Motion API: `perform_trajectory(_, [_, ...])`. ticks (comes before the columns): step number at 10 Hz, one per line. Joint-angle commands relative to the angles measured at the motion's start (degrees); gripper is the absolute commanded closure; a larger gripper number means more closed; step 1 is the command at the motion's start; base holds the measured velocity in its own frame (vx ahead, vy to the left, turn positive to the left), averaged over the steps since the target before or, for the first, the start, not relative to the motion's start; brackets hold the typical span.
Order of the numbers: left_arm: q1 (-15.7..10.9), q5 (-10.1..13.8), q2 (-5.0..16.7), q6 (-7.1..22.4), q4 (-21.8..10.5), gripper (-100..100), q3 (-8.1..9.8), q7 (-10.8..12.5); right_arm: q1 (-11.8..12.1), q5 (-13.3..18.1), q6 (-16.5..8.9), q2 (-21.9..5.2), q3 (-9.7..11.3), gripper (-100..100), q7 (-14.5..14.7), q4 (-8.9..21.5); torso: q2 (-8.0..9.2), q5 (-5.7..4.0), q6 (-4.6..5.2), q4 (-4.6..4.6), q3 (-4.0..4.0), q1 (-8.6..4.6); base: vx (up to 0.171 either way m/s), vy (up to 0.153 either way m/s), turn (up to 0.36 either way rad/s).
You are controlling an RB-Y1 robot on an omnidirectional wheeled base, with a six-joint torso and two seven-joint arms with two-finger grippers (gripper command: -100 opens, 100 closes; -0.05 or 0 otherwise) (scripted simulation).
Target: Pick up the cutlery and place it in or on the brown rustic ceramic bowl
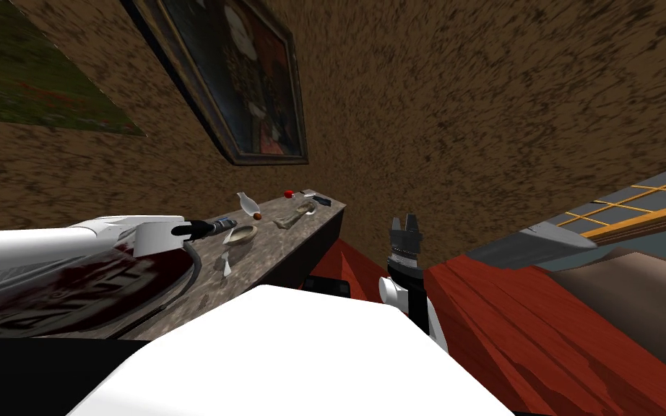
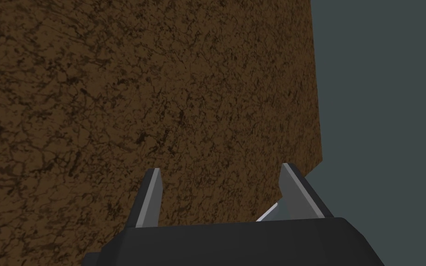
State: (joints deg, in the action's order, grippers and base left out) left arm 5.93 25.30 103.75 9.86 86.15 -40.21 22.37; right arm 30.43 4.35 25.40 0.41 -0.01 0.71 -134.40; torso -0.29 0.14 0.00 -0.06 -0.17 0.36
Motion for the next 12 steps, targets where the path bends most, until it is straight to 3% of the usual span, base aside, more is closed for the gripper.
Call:
perform_trajectory(1, [0.0,0.0,0.0,0.0,0.0,-100,0.00,0.0,0.0,0.0,0.0,0.0,0.0,0,0.0,0.0,0.00,0.00,0.00,0.00,0.00,0.00,0.000,0.005,0.003])
perform_trajectory(5, [0.0,0.0,0.0,0.0,0.0,-100,0.00,0.0,0.0,0.0,0.0,0.0,0.0,0,0.0,0.0,0.02,-0.04,0.00,0.01,0.01,-0.13,0.000,0.000,0.000])
perform_trajectory(6, [0.0,0.0,0.0,0.0,0.0,0,0.00,0.0,0.0,0.0,0.0,0.0,0.0,0,0.0,0.0,0.02,-0.04,0.00,0.01,0.02,-0.13,0.000,0.000,0.000])
perform_trajectory(7, [-0.4,0.9,2.5,0.0,1.8,-100,-0.31,0.9,0.0,0.0,0.0,0.0,0.0,0,0.0,0.0,0.02,-0.04,0.00,0.01,0.02,-0.13,-0.005,0.008,0.020])
perform_trajectory(12, [-1.3,3.1,8.7,0.1,6.2,-100,-1.09,3.0,0.0,0.0,0.0,0.0,0.0,0,0.0,0.0,0.05,-0.05,0.00,0.02,0.03,-0.12,-0.007,0.015,0.020])
